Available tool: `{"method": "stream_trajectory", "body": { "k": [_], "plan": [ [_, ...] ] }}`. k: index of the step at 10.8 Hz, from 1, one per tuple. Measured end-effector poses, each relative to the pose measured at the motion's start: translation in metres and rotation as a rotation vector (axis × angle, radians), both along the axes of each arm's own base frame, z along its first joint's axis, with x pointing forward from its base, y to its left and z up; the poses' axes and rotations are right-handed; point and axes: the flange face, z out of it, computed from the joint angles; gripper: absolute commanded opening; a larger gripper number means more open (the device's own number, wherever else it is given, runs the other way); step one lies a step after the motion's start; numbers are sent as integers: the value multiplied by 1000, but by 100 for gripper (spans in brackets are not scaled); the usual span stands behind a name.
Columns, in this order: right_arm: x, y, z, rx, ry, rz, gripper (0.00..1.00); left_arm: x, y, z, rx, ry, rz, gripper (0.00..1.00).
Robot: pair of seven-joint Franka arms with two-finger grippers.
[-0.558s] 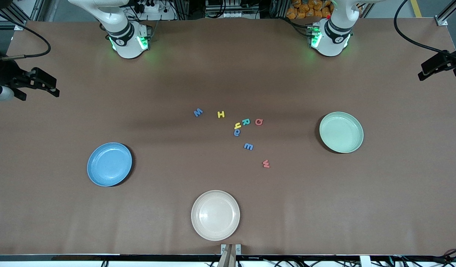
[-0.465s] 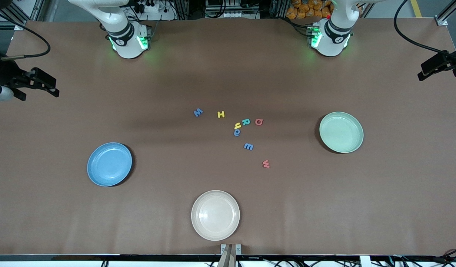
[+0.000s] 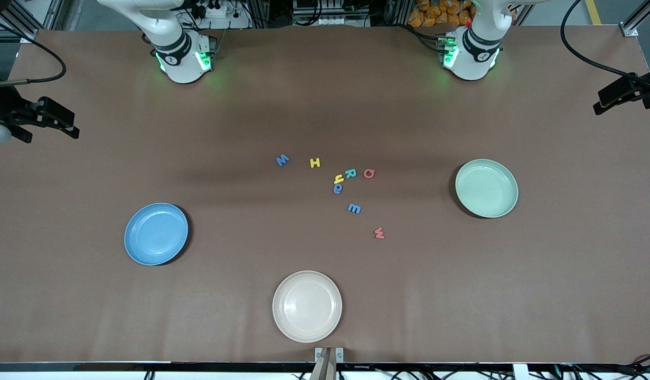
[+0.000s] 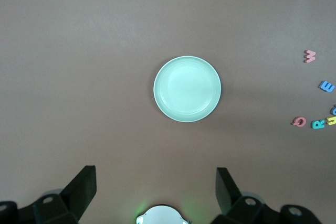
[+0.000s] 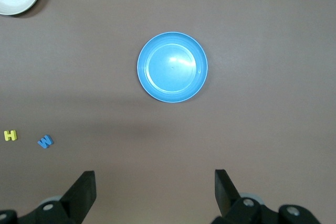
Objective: Sort uppercase to blue plate, lowercase to green plate
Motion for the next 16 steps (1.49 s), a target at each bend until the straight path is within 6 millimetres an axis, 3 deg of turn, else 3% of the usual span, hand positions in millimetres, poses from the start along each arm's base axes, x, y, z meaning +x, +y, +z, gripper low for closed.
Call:
{"method": "stream_trajectory", "body": {
  "k": [5,9,13,16],
  "plan": [
    [0,1,0,1,0,1,100,3,-13,-17,-5,38,-25,100],
    [2,12,-4,3,6,21,100,10,-70,-38,-46,69,-96,100],
    [7,47,-17,4,29,79,100,24,-126,-91,-61,70,-159,100],
    [18,80,-47,2,69,132,100,38,-176,-145,-69,51,-170,100]
  ]
}}
